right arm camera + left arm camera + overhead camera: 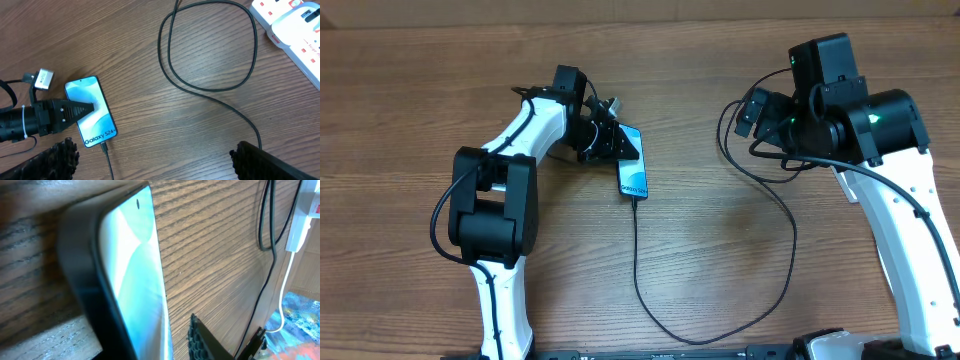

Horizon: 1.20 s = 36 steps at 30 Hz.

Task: Plug charger to phone and switch on socket
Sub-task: 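Lower the phone with the left gripper onto the table, then open the left gripper and lift it away from the phone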

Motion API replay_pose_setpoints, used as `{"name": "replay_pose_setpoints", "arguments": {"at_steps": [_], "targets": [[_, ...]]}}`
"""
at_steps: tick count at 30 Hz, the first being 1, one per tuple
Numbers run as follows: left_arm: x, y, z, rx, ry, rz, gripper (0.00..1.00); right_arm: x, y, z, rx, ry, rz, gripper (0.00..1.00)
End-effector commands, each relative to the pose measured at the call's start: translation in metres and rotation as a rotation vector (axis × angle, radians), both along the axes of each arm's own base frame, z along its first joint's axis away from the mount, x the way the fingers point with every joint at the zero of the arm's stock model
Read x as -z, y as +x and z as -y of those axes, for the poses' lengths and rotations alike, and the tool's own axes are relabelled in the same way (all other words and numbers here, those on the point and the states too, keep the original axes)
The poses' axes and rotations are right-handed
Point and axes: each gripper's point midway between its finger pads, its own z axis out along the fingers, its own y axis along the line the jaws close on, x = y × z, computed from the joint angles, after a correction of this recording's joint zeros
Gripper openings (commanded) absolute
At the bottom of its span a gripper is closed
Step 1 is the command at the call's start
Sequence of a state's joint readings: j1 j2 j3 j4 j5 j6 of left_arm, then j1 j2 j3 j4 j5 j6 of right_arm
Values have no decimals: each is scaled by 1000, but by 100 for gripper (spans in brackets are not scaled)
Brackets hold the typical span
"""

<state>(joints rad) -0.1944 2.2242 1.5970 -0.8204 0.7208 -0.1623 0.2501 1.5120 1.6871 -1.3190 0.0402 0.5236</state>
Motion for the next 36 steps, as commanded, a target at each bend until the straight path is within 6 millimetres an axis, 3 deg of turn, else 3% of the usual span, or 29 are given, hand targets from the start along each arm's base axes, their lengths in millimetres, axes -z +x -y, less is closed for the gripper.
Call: {"name": "replay_pose_setpoints", "arguments": {"at_steps": [1,4,7,10,19,24,31,36], "targets": [[0,0,0,-2,4,-1,31,-2,1,1,6,4,7,100],[4,-1,-5,-6,38,-3,40,-2,1,1,6,4,7,100],[9,-1,-11,-10,84,-7,42,-2,1,1,7,4,6,100],[12,-2,-16,-14,118,-7,54,-2,1,1,6,4,6,100],[21,0,-29,-23,207,1,64,-1,-1,1,7,1,-3,100],[20,1,-30,-22,209,5,86,0,-2,2,7,1,-6,100],[-1,12,-46,-57,231,-8,99,0,-3,2,8,-1,-12,100],[-40,25,-72,-100,271,-15,100,0,-2,6,17,-19,-5,100]]}}
